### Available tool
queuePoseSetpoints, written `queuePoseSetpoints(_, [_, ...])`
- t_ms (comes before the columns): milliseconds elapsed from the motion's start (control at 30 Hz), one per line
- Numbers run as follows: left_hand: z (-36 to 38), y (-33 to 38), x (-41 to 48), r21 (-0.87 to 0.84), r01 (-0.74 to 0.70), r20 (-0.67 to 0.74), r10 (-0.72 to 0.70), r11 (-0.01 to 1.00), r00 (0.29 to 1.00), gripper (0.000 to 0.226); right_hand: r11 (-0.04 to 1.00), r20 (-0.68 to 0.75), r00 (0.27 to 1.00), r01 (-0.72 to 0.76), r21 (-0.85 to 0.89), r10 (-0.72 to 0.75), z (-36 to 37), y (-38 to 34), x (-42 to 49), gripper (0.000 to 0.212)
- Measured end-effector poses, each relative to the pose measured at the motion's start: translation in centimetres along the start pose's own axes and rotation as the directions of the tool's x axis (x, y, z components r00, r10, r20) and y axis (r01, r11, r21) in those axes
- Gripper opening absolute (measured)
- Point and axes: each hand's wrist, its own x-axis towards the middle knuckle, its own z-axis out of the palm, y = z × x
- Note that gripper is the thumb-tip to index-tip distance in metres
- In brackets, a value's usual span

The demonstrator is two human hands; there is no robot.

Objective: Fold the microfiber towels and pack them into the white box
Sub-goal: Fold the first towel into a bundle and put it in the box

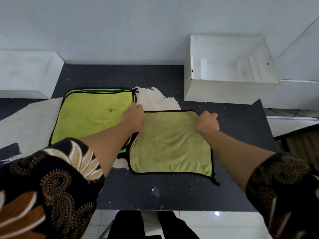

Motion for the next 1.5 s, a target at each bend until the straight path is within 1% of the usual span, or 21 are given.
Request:
queuePoseSetpoints(100, [-0.6, 0.4, 0.4, -0.031, 0.054, -0.017, -0.054, 0.998, 0.998, 0.035, 1.000, -0.035, 0.999, -0.012, 0.022, 0.012, -0.5, 0.3, 0.6, 0.038])
queuePoseSetpoints(200, [-1.4, 0.7, 0.6, -0.129, 0.057, -0.104, -0.071, 0.990, 0.992, 0.044, 0.983, -0.108, 0.994, 0.003, 0.182, 0.017, -1.8, 0.6, 1.2, 0.031])
queuePoseSetpoints(267, [-1.8, 1.0, 0.0, -0.207, 0.078, -0.165, -0.113, 0.975, 0.980, 0.053, 0.965, -0.152, 0.988, 0.026, 0.262, 0.015, -2.4, 0.9, 1.0, 0.033])
queuePoseSetpoints(333, [-1.4, 1.6, -1.5, -0.290, 0.158, -0.214, -0.224, 0.944, 0.951, 0.049, 0.970, -0.168, 0.985, 0.002, 0.242, 0.040, -2.4, 1.7, -0.2, 0.043])
queuePoseSetpoints(367, [-0.9, 2.0, -2.7, -0.367, 0.223, -0.205, -0.313, 0.903, 0.927, 0.043, 0.976, -0.157, 0.985, -0.036, 0.214, 0.071, -2.1, 2.4, -1.1, 0.049])
queuePoseSetpoints(433, [0.9, 2.6, -5.4, -0.510, 0.373, -0.085, -0.478, 0.775, 0.874, 0.037, 0.981, -0.094, 0.986, -0.123, 0.147, 0.137, -0.8, 4.1, -3.4, 0.056])
queuePoseSetpoints(500, [3.0, 3.0, -8.2, -0.510, 0.481, 0.037, -0.541, 0.713, 0.840, 0.040, 0.983, -0.040, 0.983, -0.175, 0.061, 0.178, 0.9, 5.6, -5.7, 0.055])
queuePoseSetpoints(600, [5.1, 3.0, -10.6, -0.425, 0.557, 0.099, -0.575, 0.714, 0.812, 0.049, 0.977, -0.031, 0.977, -0.212, -0.010, 0.211, 2.4, 6.7, -7.8, 0.048])
queuePoseSetpoints(700, [5.6, 3.2, -11.7, -0.415, 0.588, 0.111, -0.603, 0.694, 0.790, 0.050, 0.984, -0.030, 0.984, -0.177, 0.036, 0.178, 2.6, 7.1, -8.6, 0.041])
queuePoseSetpoints(867, [6.2, 4.2, -13.1, -0.486, 0.522, 0.039, -0.579, 0.701, 0.815, 0.048, 0.974, -0.083, 0.977, -0.183, 0.137, 0.195, 2.0, 9.0, -9.6, 0.023])
queuePoseSetpoints(1033, [6.6, 5.2, -14.7, -0.621, 0.512, 0.061, -0.614, 0.593, 0.787, 0.042, 0.974, -0.066, 0.976, -0.197, 0.112, 0.205, 1.6, 10.9, -10.1, 0.019])
queuePoseSetpoints(1067, [6.7, 5.1, -15.0, -0.635, 0.499, 0.065, -0.603, 0.590, 0.795, 0.041, 0.974, -0.065, 0.976, -0.203, 0.101, 0.210, 1.6, 11.2, -10.1, 0.020])
queuePoseSetpoints(1133, [6.9, 4.9, -15.8, -0.609, 0.473, 0.068, -0.552, 0.637, 0.831, 0.042, 0.971, -0.065, 0.970, -0.229, 0.073, 0.233, 1.5, 12.0, -10.4, 0.022])
queuePoseSetpoints(1200, [6.9, 4.6, -16.5, -0.517, 0.449, 0.048, -0.498, 0.729, 0.866, 0.050, 0.969, -0.100, 0.964, -0.243, 0.051, 0.247, 1.4, 12.1, -10.7, 0.026])
queuePoseSetpoints(1233, [6.8, 4.4, -16.6, -0.445, 0.418, 0.004, -0.466, 0.792, 0.885, 0.056, 0.976, -0.150, 0.964, -0.215, 0.037, 0.218, 1.3, 11.9, -10.7, 0.029])
queuePoseSetpoints(1267, [6.8, 4.2, -16.5, -0.361, 0.359, -0.071, -0.410, 0.861, 0.909, 0.060, 0.988, -0.211, 0.965, -0.156, 0.006, 0.154, 1.3, 11.5, -10.5, 0.033])
queuePoseSetpoints(1333, [6.7, 3.9, -15.6, -0.187, 0.149, -0.237, -0.192, 0.971, 0.952, 0.064, 0.997, -0.275, 0.960, 0.037, -0.068, -0.054, 1.2, 10.1, -10.0, 0.041])
queuePoseSetpoints(1367, [6.4, 3.8, -14.9, -0.119, 0.034, -0.278, -0.066, 0.992, 0.958, 0.067, 0.985, -0.237, 0.957, 0.147, -0.093, -0.166, 1.1, 9.2, -9.8, 0.047])
queuePoseSetpoints(1400, [6.0, 3.7, -14.0, -0.070, -0.062, -0.275, 0.041, 0.996, 0.961, 0.070, 0.963, -0.172, 0.950, 0.243, -0.116, -0.261, 1.2, 8.3, -9.5, 0.053])
queuePoseSetpoints(1433, [5.6, 3.6, -13.0, -0.035, -0.133, -0.233, 0.121, 0.990, 0.965, 0.074, 0.939, -0.098, 0.940, 0.313, -0.141, -0.327, 1.4, 7.5, -9.3, 0.059])
queuePoseSetpoints(1500, [5.1, 3.6, -11.1, 0.012, -0.205, -0.090, 0.205, 0.979, 0.975, 0.083, 0.907, 0.053, 0.928, 0.372, -0.197, -0.369, 2.0, 6.4, -8.9, 0.070])
